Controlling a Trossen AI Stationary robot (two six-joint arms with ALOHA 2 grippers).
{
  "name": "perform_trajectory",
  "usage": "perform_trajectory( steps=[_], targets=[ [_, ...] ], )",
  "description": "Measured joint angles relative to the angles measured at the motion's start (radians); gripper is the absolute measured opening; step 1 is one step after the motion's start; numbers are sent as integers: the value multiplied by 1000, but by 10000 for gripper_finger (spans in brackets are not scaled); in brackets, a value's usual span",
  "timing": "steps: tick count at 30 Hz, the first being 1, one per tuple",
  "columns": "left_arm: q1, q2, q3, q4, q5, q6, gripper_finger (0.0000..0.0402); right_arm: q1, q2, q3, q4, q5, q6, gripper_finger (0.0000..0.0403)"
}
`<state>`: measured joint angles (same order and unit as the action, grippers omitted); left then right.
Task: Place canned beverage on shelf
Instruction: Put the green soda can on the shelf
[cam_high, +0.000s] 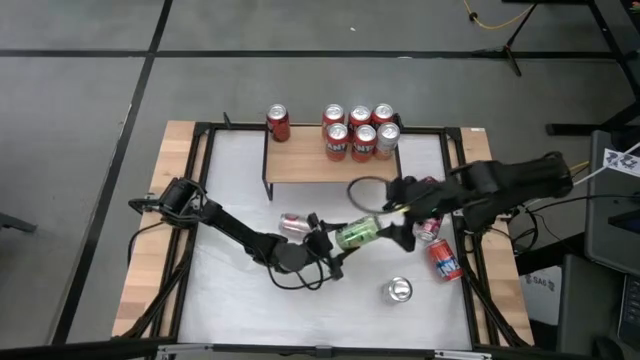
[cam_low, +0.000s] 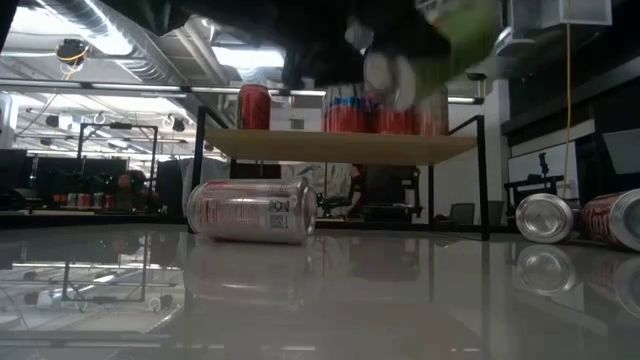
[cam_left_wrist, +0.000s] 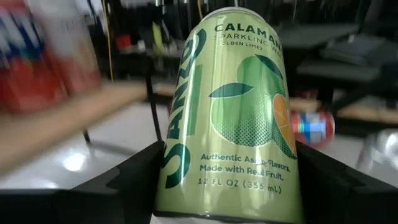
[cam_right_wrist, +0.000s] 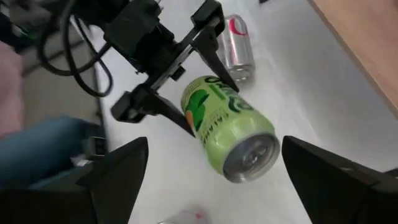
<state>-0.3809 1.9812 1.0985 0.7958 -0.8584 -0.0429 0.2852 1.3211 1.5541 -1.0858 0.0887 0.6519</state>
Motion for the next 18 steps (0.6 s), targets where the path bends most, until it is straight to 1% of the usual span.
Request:
perform_trajectory(
  steps=[4, 9, 13, 18],
  targets=[
    [0, 0, 0, 183, 0, 150, 282, 0, -43, 42, -7, -11, 51, 363],
    [0, -1, 0, 351, 2, 294, 283, 0, -65, 69, -6, -11, 104, 363],
    [0, -2, 0, 441, 4, 372, 283, 0, -60, 71, 12, -11, 134, 363],
    [0, -2, 0, 494, 8, 423, 283, 0, -34, 71, 72, -10, 160, 363]
  ],
)
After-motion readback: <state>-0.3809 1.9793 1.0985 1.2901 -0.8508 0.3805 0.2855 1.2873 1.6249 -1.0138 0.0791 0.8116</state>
